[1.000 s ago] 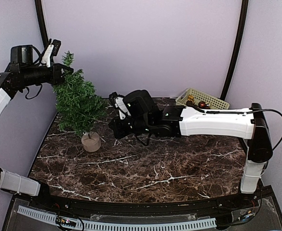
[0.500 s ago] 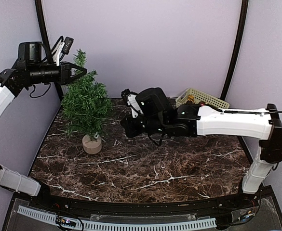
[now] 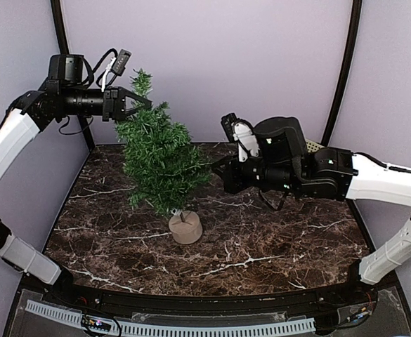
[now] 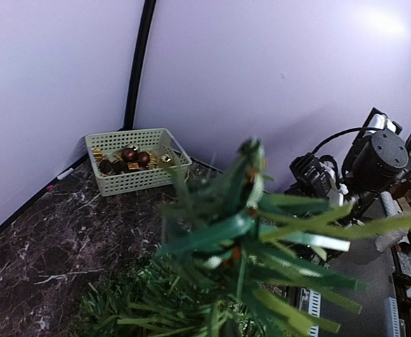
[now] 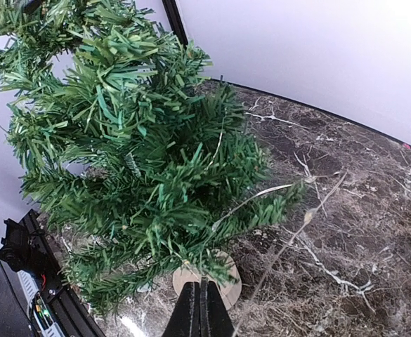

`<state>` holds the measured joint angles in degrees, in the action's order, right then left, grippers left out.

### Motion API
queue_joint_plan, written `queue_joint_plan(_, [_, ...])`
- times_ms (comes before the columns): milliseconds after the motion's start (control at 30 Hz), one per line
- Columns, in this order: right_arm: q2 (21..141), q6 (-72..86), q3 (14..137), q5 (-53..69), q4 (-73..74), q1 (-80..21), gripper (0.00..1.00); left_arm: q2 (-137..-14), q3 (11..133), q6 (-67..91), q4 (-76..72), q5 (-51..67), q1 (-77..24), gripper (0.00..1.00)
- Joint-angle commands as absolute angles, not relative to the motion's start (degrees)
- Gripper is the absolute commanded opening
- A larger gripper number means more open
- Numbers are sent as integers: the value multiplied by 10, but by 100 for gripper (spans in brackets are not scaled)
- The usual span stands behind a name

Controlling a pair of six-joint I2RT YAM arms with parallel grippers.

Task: Decorate the small christmas tree
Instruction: Pick up the Christmas tree at the center of the board, then place the Christmas tree at the center of the board, then wrap the side of the string light in the gap of the branches.

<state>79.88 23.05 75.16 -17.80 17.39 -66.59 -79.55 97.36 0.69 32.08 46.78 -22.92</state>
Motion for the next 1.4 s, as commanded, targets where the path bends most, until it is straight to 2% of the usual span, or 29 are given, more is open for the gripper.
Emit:
queue_joint_plan(0, [791, 238, 714, -156, 152, -669, 0, -799, 977, -16, 261, 573, -236, 0])
queue_joint_plan(167, [811, 238, 695, -126, 130, -683, 0, -816, 972, -31, 260, 623, -240, 0])
queue_joint_plan(267, [821, 243, 694, -123, 124, -691, 0, -818, 969, -40, 265, 628, -240, 5])
queue_joint_plan(333, [823, 250, 688, -123, 115, -694, 0, -810, 959, -41, 263, 617, -240, 13])
queue_joint_plan(433, [825, 265, 672, -119, 89, -697, 0, -787, 927, -43, 259, 551, -240, 47])
queue_joint_plan(500, [830, 275, 662, -117, 68, -698, 0, -751, 903, -39, 262, 476, -240, 63])
queue_joint_plan(667, [851, 293, 657, -131, 41, -699, 0, -654, 811, 7, 274, 266, -240, 80])
queue_joint_plan(800, [866, 308, 663, -160, 42, -699, 0, -541, 706, 71, 268, 155, -240, 92])
queue_joint_plan(967, [878, 327, 672, -178, 44, -699, 0, -444, 593, 158, 256, 164, -240, 96])
queue_joint_plan(1167, [878, 349, 678, -178, 51, -690, 0, -401, 453, 234, 200, 239, -242, 85])
queue_joint_plan(1367, [870, 346, 690, -172, 58, -684, 0, -361, 346, 318, 123, 245, -258, 84])
